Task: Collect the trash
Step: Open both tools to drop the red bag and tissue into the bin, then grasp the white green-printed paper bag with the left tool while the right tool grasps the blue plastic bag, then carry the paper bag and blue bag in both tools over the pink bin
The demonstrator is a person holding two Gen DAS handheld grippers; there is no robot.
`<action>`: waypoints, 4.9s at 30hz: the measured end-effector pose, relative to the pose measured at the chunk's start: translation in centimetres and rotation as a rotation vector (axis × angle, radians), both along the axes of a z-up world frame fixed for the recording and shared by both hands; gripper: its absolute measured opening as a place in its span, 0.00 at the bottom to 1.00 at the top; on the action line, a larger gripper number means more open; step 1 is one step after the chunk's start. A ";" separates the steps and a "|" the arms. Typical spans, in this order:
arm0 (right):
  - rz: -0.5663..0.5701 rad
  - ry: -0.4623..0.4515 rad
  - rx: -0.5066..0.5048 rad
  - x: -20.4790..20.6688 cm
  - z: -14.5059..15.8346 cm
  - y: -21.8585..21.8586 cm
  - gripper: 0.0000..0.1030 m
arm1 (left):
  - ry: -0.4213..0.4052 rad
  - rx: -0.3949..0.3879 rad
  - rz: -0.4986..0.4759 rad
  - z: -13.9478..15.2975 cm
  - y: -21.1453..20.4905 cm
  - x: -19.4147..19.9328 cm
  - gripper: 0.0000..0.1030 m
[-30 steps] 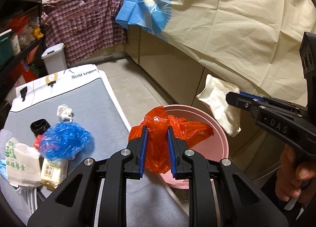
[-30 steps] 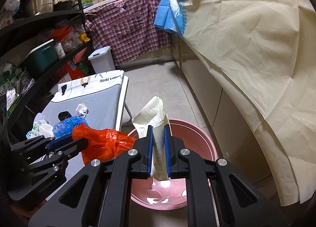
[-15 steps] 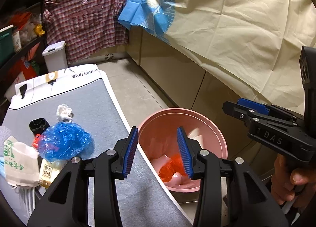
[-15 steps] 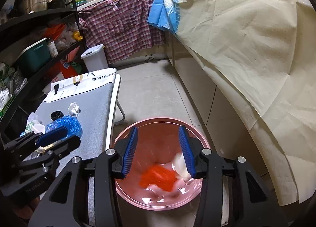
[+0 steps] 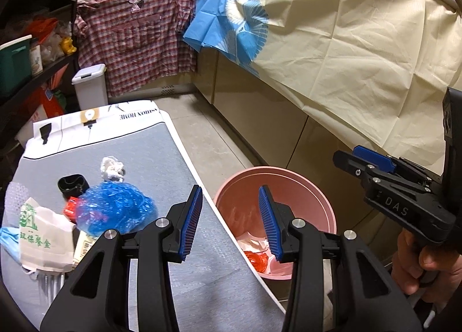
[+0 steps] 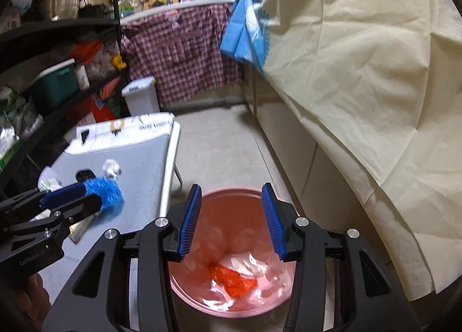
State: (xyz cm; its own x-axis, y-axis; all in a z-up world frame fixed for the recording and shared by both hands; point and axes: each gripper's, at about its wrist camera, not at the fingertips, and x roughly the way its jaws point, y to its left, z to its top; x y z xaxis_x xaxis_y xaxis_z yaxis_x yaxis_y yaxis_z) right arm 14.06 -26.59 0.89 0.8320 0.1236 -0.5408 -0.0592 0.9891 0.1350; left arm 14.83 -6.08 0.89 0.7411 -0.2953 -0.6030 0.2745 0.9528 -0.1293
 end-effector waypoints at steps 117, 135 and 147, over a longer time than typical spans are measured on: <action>0.379 -0.118 -0.026 -2.1 7.2 10.6 0.01 | -0.072 -0.031 0.223 4.1 13.7 -2.8 0.04; 0.184 -0.058 0.020 -0.7 2.8 2.7 0.01 | -0.059 -0.025 0.143 3.4 8.6 -1.3 0.04; 0.109 -0.027 0.029 0.1 1.9 0.2 0.02 | -0.065 -0.050 0.029 3.5 1.9 0.0 0.04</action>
State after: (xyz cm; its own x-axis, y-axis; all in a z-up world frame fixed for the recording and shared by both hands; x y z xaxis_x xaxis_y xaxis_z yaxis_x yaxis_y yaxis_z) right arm 14.20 -26.36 2.82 0.8271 0.2297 -0.5130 -0.1706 0.9722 0.1603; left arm 14.82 -4.19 4.35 0.7868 -0.3020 -0.5383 0.2566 0.9532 -0.1598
